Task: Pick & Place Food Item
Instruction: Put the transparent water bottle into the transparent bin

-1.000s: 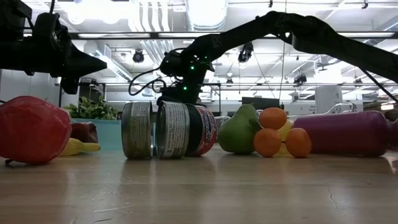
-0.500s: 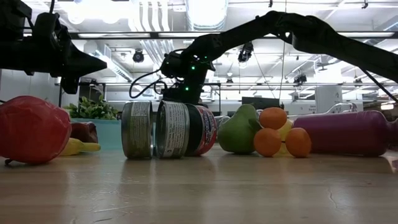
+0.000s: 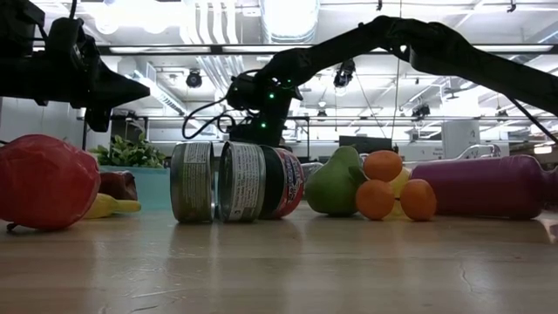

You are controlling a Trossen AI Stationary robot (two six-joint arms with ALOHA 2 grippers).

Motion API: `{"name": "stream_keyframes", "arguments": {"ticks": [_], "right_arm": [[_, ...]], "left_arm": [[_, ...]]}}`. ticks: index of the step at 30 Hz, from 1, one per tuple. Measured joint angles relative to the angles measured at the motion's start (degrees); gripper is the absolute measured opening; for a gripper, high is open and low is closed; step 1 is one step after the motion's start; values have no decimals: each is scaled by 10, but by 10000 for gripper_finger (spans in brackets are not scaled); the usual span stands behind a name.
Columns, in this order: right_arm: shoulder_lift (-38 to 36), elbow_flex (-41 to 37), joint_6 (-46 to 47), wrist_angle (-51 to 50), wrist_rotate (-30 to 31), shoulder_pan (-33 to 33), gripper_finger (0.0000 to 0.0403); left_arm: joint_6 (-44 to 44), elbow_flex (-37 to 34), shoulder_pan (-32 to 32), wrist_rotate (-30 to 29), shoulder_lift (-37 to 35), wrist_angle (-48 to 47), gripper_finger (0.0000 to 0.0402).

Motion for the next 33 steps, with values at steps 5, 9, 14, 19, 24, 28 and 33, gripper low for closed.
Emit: {"name": "stream_keyframes", "arguments": {"ticks": [5,9,14,19,24,28,33], "right_arm": [[0,0,-3,0,0,-1,326],[0,0,-2,-1,2,-2,324],[0,0,2,-1,1,-2,324],[0,0,4,-2,2,-2,323],[0,0,4,-3,2,-2,322],[0,0,4,-4,2,-2,322],[0,4,12,-10,2,-2,322]], "left_arm": [[0,0,0,0,0,0,1],[0,0,0,0,0,0,1],[0,0,0,0,0,0,1],[0,0,0,0,0,0,1],[0,0,0,0,0,0,1],[0,0,0,0,0,0,1],[0,0,0,0,0,0,1]]}}
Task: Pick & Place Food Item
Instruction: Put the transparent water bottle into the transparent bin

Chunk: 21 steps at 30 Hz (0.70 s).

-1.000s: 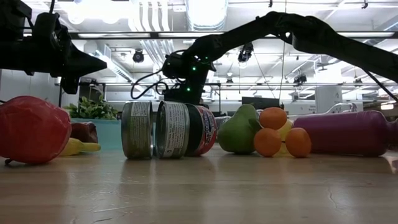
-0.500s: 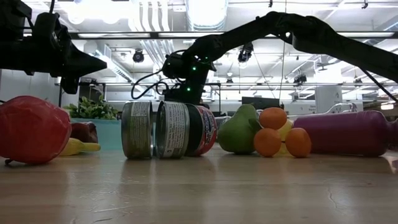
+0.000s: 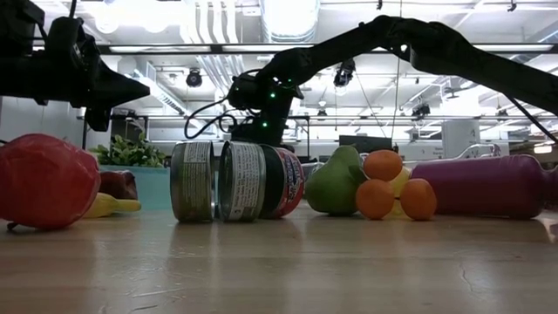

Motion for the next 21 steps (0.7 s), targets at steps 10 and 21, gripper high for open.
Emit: {"name": "stream_keyframes", "arguments": {"ticks": [10,21], "right_arm": [[-28,4,15,11,2,1,322],[-80,5,21,79,42,12,322]], "left_arm": [[0,0,0,0,0,0,1],[0,0,0,0,0,0,1]]}}
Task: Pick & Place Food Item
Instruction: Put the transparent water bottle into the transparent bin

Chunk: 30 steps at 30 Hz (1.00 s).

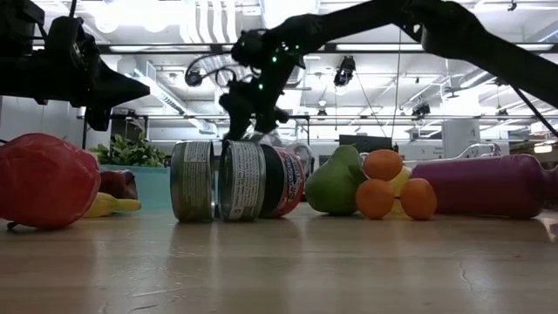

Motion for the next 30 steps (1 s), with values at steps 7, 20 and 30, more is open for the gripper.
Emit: {"name": "stream_keyframes", "arguments": {"ticks": [7,20,30], "right_arm": [[-47,0,-8,30,29,7,322],[-129,-2,-23,45,25,25,322],[-195,-92,-17,98,67,57,322]], "left_arm": [[0,0,0,0,0,0,1],[0,0,0,0,0,0,1],[0,0,0,0,0,0,1]]}}
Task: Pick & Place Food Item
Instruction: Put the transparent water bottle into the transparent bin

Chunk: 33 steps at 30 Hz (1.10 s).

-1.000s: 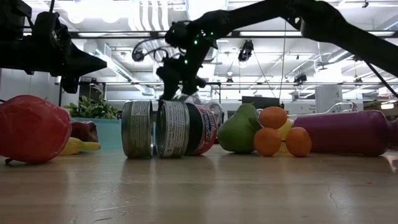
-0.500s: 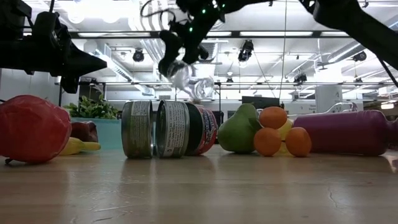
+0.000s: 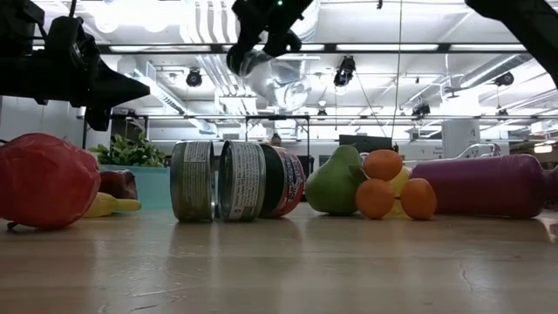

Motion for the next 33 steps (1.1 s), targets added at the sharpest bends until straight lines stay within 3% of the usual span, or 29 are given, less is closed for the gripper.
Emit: {"name": "stream_keyframes", "arguments": {"ticks": [14,24,30,33], "right_arm": [[-159,-370,43,505,-25,5,322],[-255,-599,55,720,-23,5,322],[-254,-695,55,872,-24,6,322],[-236,-712,27,880,-10,6,322]], "left_arm": [[0,0,0,0,0,0,1],[0,0,0,1,6,0,1],[0,0,0,1,11,0,1],[0,0,0,1,11,0,1]]}}
